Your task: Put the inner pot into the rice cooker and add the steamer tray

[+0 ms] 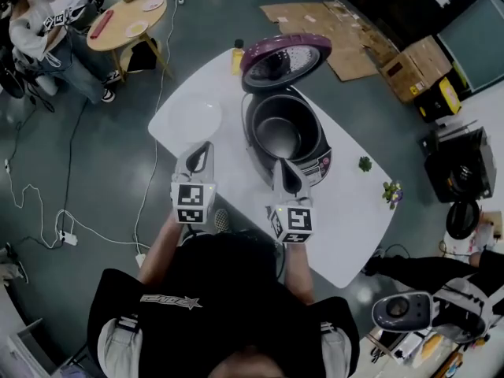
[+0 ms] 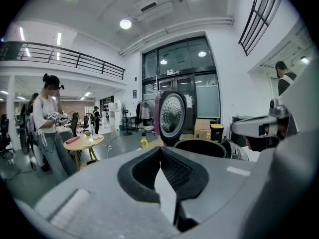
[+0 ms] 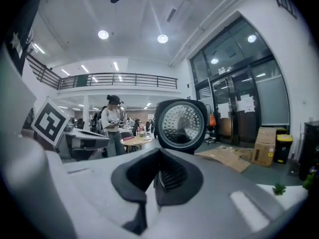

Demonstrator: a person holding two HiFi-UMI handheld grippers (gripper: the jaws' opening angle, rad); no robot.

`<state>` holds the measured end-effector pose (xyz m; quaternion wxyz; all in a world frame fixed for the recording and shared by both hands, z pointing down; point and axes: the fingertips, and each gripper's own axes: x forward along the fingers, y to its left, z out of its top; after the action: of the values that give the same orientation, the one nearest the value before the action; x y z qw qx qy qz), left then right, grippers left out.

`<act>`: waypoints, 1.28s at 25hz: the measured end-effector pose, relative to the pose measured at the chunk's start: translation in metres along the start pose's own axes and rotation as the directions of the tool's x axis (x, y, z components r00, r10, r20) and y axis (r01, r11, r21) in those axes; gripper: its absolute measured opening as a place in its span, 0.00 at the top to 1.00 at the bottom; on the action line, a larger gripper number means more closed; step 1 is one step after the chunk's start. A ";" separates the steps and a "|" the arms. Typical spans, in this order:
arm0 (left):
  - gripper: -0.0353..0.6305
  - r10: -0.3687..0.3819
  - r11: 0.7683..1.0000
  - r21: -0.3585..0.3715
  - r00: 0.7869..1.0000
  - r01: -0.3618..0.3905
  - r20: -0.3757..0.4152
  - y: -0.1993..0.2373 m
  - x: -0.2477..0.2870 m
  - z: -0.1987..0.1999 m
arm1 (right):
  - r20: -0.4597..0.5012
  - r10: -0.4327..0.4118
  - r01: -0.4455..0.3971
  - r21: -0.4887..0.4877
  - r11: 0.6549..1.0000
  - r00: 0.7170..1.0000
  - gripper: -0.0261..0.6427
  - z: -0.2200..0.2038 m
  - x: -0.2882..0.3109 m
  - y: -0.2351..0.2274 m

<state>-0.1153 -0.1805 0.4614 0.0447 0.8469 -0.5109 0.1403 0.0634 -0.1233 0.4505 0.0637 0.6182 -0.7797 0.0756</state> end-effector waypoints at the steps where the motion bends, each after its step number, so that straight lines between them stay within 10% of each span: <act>1: 0.93 0.019 1.000 -0.007 1.000 -0.019 -0.005 0.008 -0.004 -0.003 | -0.003 0.026 -0.026 -0.003 1.000 1.000 0.95 -0.001 0.007 0.009; 15: 0.93 0.221 0.969 -0.088 0.969 -0.231 -0.108 0.104 -0.046 -0.069 | -0.103 0.264 -0.267 -0.015 0.964 0.959 0.95 -0.038 0.093 0.116; 32: 0.93 0.224 0.951 -0.149 0.938 -0.269 -0.265 0.146 -0.003 -0.153 | -0.325 0.255 -0.234 0.101 0.967 0.911 0.95 -0.135 0.187 0.121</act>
<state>-0.2741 -0.2132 0.5965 0.1670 0.7443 -0.6147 0.2006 -0.0961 -0.2478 0.6141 0.1670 0.4954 -0.8261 0.2105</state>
